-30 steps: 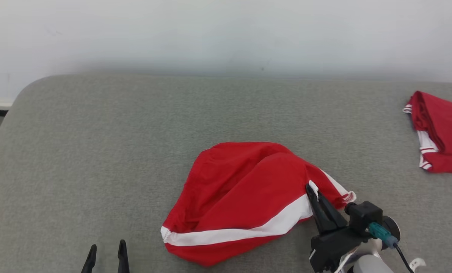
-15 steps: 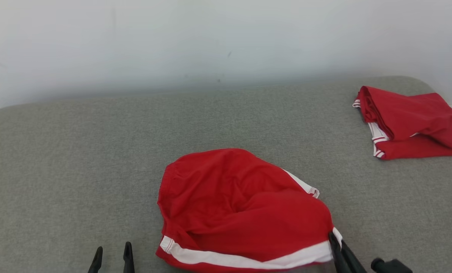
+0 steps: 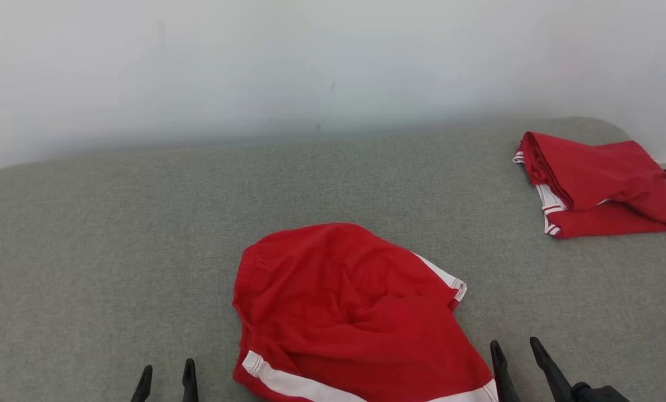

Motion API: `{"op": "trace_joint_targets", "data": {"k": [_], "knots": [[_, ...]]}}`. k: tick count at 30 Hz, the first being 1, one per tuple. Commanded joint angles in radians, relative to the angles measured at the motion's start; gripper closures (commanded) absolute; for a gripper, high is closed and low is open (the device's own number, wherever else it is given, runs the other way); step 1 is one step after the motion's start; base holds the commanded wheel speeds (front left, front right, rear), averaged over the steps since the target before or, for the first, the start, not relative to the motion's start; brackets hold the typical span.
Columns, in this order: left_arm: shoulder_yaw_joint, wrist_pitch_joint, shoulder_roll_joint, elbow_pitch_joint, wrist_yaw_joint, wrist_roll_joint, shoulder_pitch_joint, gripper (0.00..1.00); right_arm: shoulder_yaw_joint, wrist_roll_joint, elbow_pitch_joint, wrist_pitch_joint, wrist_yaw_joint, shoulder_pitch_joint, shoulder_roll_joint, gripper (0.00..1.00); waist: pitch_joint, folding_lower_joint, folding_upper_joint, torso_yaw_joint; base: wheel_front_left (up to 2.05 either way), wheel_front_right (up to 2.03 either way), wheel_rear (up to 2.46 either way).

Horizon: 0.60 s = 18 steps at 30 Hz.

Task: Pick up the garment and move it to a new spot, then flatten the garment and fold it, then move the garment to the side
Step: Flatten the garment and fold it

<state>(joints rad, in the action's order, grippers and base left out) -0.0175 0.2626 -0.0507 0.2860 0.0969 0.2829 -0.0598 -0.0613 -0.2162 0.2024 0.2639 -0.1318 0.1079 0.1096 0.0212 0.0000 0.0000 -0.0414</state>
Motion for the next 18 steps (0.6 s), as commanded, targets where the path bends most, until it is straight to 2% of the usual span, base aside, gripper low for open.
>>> {"op": "trace_joint_targets", "data": {"k": [1, 7, 18], "knots": [[0.002, 0.003, 0.001, -0.005, 0.002, -0.008, -0.012, 0.00, 0.006, 0.010, -0.008, 0.000, 0.003, 0.004, -0.004, 0.00, -0.007, 0.0000, 0.0000, 0.007, 0.00, 0.00, 0.00], [-0.025, 0.003, 0.001, -0.035, 0.011, -0.013, -0.018, 0.00, 0.014, 0.008, -0.011, 0.000, 0.003, 0.008, -0.013, 0.00, -0.013, 0.0000, 0.0000, 0.021, 0.00, 0.00, 0.00], [-0.151, 0.003, 0.001, -0.023, 0.033, -0.059, 0.010, 0.00, 0.007, 0.007, 0.035, 0.000, 0.003, 0.033, -0.011, 0.00, -0.016, 0.0000, 0.0000, 0.026, 0.00, 0.00, 0.00]]}}
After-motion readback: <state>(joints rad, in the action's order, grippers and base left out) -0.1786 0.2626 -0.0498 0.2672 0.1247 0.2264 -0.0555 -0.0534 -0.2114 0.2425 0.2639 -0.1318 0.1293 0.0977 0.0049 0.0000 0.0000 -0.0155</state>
